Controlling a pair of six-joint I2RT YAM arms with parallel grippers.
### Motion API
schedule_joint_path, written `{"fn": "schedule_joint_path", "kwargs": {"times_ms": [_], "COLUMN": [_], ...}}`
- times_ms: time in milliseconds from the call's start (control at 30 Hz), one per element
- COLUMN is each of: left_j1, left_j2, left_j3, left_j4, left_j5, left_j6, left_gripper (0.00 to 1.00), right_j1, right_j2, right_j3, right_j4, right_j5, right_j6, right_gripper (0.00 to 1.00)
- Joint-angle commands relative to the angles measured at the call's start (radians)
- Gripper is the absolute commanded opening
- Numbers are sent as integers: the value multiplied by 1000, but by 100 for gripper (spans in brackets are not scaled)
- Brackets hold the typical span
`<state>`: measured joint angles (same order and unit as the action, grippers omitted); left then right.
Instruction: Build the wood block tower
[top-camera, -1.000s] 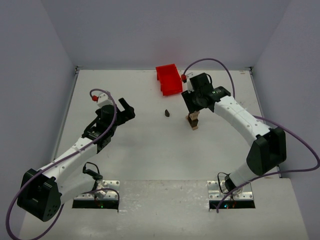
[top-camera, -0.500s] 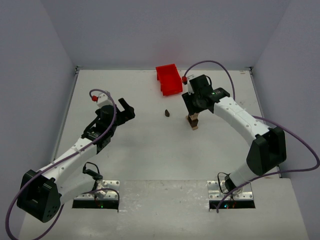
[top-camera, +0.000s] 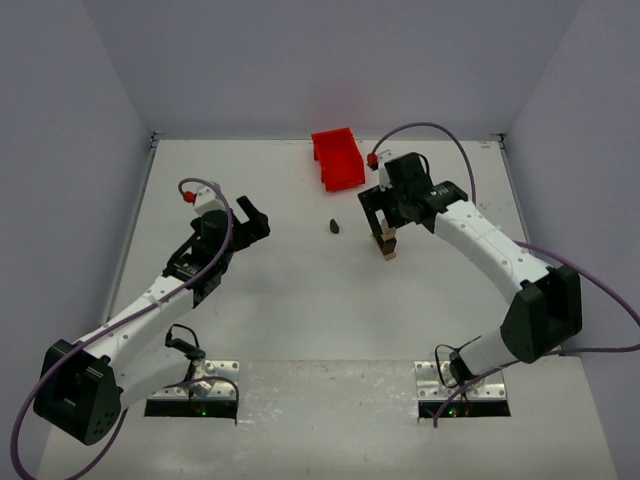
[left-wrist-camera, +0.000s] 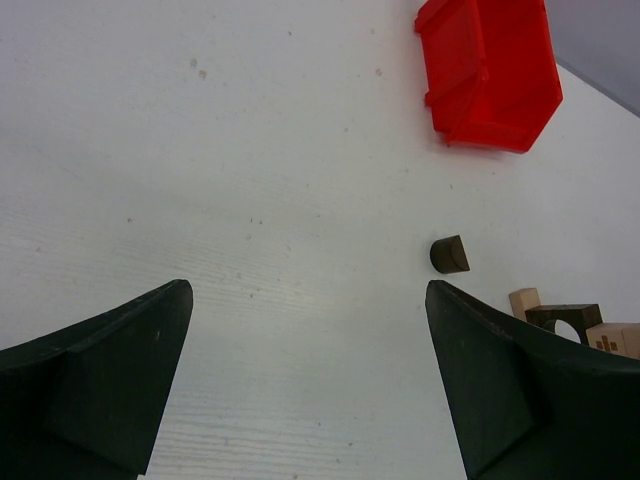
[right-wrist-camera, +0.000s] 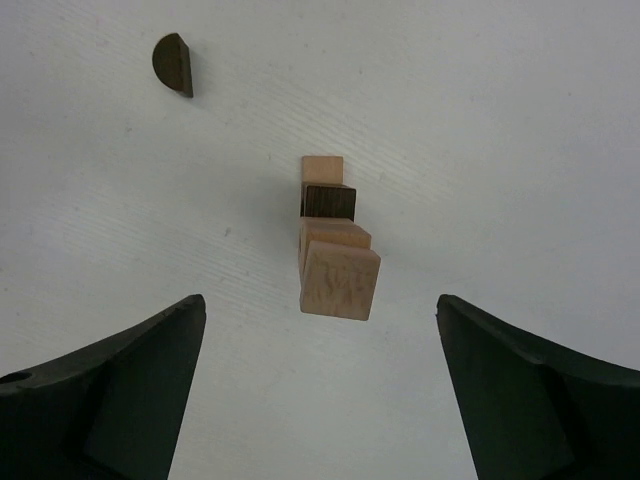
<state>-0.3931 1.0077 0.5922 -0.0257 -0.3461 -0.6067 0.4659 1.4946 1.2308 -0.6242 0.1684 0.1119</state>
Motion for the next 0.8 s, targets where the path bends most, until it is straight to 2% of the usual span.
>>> {"fn": "schedule_joint_path", "kwargs": {"times_ms": [0, 200, 433, 767], "left_j1": [0, 0, 0, 0], "left_j2": [-13, -26, -36, -40], "left_j3": [-1, -6, -11, -11], "left_j4": [52, 52, 47, 43], "left_j5": [10, 12, 7, -9], "left_j6": [7, 7, 7, 6], "left_gripper": [100, 100, 100, 100], "right_j1": [-7, -6, -10, -55], "right_j2": [-103, -216, -345, -264], "right_j3": [-14, -126, -262, -281], "right_j4": [70, 70, 68, 121], "right_j5": [-24, 84, 308, 305], "right_j6": [-10, 65, 165, 203], "right_gripper": [99, 99, 99, 99]}}
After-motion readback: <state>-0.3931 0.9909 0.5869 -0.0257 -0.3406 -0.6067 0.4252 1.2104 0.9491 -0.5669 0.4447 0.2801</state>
